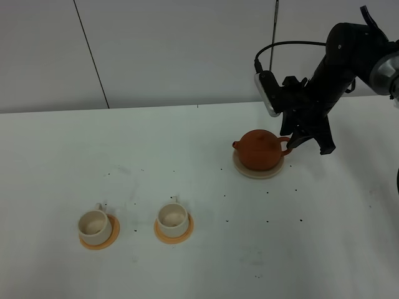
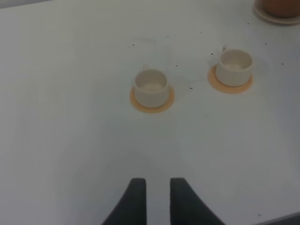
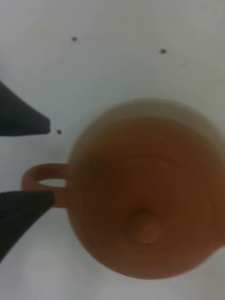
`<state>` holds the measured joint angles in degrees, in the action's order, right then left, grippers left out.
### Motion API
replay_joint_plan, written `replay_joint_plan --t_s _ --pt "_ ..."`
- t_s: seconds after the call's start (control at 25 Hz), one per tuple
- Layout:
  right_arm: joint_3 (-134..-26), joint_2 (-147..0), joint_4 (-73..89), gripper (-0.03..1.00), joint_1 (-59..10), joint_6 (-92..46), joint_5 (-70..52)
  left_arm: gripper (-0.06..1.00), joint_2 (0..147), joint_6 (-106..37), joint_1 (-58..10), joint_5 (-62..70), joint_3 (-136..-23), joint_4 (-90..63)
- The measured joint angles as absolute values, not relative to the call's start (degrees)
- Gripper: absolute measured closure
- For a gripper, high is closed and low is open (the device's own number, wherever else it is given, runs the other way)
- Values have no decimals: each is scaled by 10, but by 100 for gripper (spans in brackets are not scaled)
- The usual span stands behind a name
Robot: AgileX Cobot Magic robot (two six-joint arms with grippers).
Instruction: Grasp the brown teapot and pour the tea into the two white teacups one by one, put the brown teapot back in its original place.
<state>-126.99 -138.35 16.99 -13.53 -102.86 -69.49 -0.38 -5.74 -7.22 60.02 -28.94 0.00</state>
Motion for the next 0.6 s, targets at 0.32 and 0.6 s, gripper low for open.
replay_joint_plan --t_s 0.32,0.6 --pt "-1270 -1383 174 67 -137 -1037 -668 75 -4 -57 -72 600 -289 0" --pt "-1270 -1383 174 67 -140 -1037 -651 75 -4 -57 -72 600 -289 0"
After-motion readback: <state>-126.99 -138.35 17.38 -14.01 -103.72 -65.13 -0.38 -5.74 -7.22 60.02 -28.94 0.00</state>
